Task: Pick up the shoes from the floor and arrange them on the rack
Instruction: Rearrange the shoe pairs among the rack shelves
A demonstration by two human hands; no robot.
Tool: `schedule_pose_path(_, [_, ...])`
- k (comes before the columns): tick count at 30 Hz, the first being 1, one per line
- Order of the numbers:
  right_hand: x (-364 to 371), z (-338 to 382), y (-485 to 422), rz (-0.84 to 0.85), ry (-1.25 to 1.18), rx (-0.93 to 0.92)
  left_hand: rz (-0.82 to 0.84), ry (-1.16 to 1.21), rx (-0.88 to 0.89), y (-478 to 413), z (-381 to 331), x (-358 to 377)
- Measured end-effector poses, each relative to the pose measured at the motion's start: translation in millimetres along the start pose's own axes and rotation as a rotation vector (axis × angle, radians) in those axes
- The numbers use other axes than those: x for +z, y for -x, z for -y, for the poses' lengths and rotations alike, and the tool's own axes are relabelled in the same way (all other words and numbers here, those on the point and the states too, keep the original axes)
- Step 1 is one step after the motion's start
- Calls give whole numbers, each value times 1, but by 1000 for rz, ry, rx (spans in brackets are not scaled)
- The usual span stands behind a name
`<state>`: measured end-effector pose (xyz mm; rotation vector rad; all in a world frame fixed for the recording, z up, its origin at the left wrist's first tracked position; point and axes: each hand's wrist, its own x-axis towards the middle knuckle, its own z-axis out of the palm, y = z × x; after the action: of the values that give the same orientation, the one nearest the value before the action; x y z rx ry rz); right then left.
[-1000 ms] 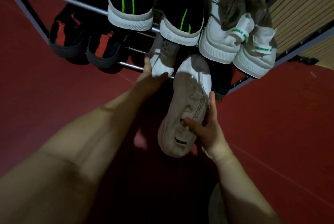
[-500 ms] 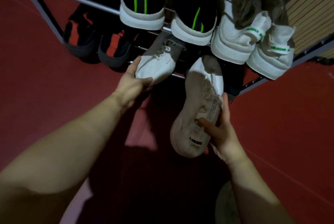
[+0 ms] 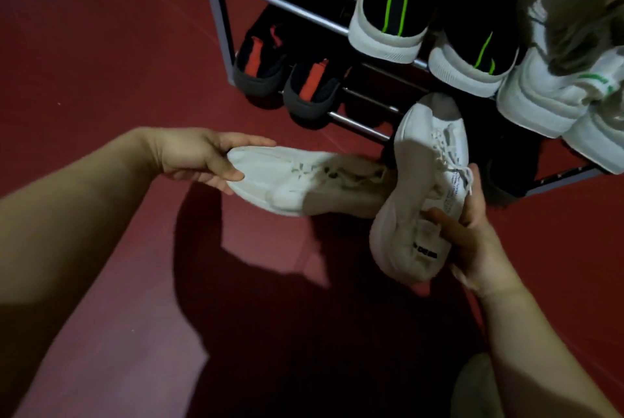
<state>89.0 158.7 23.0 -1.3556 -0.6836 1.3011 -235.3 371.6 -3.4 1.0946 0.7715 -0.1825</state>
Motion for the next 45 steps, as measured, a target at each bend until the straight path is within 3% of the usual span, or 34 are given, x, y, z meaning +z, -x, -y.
schedule_pose_path(4, [2,-8,0,25,22,34,155,-415,-218,2,-18,-6])
schedule_pose_path(6, [4,-15,1,15,27,47,59,-712,-255,-14,-27,3])
schedule_pose_path(8, [4,-22,2,14,62,34,-131,-924,-179,-31,-31,16])
schedule_pose_path(10, [3,-29,2,9,91,13,-291,-879,7,-44,-26,23])
schedule_pose_path(12, [3,-31,4,19,141,6,-462,-662,133,-47,-17,37])
schedule_pose_path(15, [-2,-36,7,7,154,25,-723,-581,60,-55,11,85])
schedule_pose_path(18, [-8,-38,10,18,170,33,-635,-686,-173,-65,44,147])
schedule_pose_path(20, [-10,-37,11,-4,194,48,-629,-797,-214,-76,59,167])
schedule_pose_path(25, [-21,-33,12,-29,194,93,-671,-977,-150,-94,56,169])
schedule_pose_path(29, [-23,-28,13,-17,196,120,-480,-1182,11,-90,41,161])
schedule_pose_path(31, [-24,-29,14,-20,180,102,-375,-1134,42,-81,40,151])
schedule_pose_path(34, [-25,-32,19,-46,169,96,-344,-1072,79,-72,42,142])
schedule_pose_path(39, [-34,-55,26,-6,356,179,-539,-890,170,-64,50,183])
schedule_pose_path(41, [-35,-68,29,14,493,203,-504,-814,107,-58,62,199])
schedule_pose_path(45, [-43,-86,35,-74,757,165,-487,-1006,28,-63,76,209])
